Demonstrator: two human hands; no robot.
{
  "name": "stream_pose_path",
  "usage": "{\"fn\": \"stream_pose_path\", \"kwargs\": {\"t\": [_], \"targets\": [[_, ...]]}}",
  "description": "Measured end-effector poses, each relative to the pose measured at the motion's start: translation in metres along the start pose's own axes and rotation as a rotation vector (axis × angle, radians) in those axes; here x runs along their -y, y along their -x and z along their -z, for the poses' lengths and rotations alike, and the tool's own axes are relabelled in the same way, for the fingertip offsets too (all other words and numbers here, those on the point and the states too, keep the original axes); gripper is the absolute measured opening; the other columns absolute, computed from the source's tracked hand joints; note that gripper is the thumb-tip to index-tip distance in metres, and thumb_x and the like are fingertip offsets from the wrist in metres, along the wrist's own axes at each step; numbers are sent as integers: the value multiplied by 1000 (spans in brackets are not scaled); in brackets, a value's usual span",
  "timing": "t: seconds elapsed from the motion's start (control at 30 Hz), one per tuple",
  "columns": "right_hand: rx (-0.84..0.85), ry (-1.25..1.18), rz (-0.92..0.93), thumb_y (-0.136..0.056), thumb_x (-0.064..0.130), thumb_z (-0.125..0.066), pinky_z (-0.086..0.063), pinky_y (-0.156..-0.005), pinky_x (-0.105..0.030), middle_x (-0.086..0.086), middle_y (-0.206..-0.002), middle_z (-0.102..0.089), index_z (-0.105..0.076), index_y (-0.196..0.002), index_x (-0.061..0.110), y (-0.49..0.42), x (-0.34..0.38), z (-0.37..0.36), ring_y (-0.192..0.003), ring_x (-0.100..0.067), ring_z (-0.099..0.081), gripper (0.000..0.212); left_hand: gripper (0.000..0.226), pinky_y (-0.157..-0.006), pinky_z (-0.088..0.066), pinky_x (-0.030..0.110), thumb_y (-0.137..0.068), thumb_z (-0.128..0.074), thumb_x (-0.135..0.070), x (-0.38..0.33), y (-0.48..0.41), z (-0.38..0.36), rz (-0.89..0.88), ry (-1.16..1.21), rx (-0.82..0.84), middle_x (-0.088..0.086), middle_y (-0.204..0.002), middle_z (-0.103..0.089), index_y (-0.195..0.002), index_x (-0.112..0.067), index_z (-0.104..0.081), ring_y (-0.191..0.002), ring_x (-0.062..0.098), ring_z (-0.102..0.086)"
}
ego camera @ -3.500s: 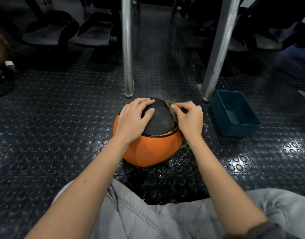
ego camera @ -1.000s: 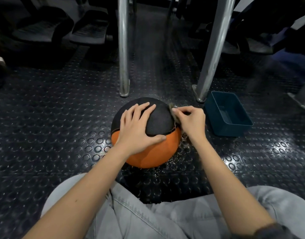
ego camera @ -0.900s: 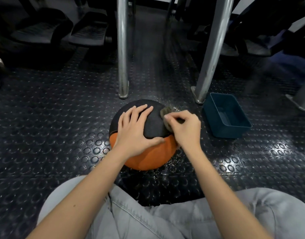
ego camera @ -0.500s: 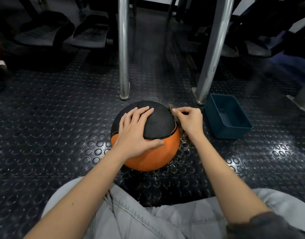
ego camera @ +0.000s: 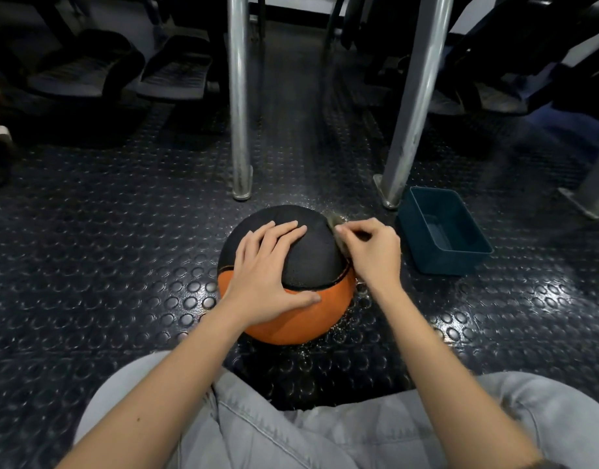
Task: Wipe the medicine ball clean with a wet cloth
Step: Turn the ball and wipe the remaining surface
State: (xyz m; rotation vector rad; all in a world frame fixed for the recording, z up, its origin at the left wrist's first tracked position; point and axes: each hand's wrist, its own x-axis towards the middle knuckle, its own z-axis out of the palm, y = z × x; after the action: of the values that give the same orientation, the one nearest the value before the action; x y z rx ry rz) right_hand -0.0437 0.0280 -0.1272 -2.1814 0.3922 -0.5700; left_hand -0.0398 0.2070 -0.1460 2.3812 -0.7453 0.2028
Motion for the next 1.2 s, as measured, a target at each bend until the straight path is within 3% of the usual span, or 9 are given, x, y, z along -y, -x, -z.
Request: {"fn": "stream_pose_path", "kwargs": {"t": [0.13,0.23,0.3,0.4,0.53,0.67,0.9,1.1,1.2], "targets": [[-4,66,272,-80,29,-73,-36,-76,-25,10,-80,-63,-76,-81,24,40,15,2,-83,-13,-51,6,101,-112,-4,33,-53,-54,-74,6,4,2,-31,24,-21,-17,-144,-30,-142,-32,-33,-137,7,-10],[36,-28,85,-81,28,-73,-44,-81,-27,4,-83,-68,-76,-85,20,8,5,6,-85,-14,-59,10,92,-109,3,18,-55,-57,-72,6,9,4,-78,38,-10,-29,-137,-27,-137,-41,-33,-133,-2,-10],[75,-69,-31,-82,28,-72,-49,-84,-33,0,-89,-70,-76,-90,16,-8,0,7,-89,-15,-64,15,72,-104,0,10,-59,-56,-71,0,7,7,-23,131,-53,-37,-128,-32,-125,-47,-42,-124,-8,-17],[65,-59,-66,-84,26,-70,-48,-83,-29,3,-89,-69,-75,-91,15,-3,-3,6,-92,-15,-64,14,51,-103,-21,23,-73,-55,-63,-13,-12,11,162,273,-147,-29,-116,-40,-117,-38,-55,-117,3,-30],[-13,-76,48,-82,26,-72,-45,-80,-29,13,-80,-64,-73,-79,29,34,2,12,-85,-15,-58,4,36,-110,-24,34,-99,-38,-35,-25,-31,5,397,37,-147,-8,-136,-44,-132,-27,-50,-129,15,-36],[-8,49,269,-79,33,-70,-37,-76,-29,12,-78,-62,-75,-79,27,58,13,10,-81,-16,-50,8,32,-103,-28,30,-98,-41,-31,-20,-20,6,318,-13,-205,-10,-130,-53,-124,-27,-59,-121,14,-45],[124,15,-67,-83,29,-70,-48,-82,-31,0,-92,-71,-76,-90,18,-2,11,2,-92,-16,-64,14,34,-103,-26,28,-99,-39,-33,-21,-11,7,320,-17,-172,-11,-133,-50,-128,-26,-56,-124,11,-40],[49,89,347,-77,34,-71,-43,-72,-36,11,-77,-64,-75,-78,28,73,28,10,-78,-18,-50,7,31,-102,-26,27,-98,-42,-31,-14,-12,9,291,-6,-160,-10,-131,-53,-125,-26,-58,-122,13,-42],[55,51,272,-79,32,-73,-43,-77,-41,8,-79,-63,-76,-80,26,51,23,8,-83,-19,-50,6,33,-103,-27,28,-99,-42,-31,-14,-11,10,282,22,-137,-11,-133,-51,-129,-26,-56,-125,12,-39]]}}
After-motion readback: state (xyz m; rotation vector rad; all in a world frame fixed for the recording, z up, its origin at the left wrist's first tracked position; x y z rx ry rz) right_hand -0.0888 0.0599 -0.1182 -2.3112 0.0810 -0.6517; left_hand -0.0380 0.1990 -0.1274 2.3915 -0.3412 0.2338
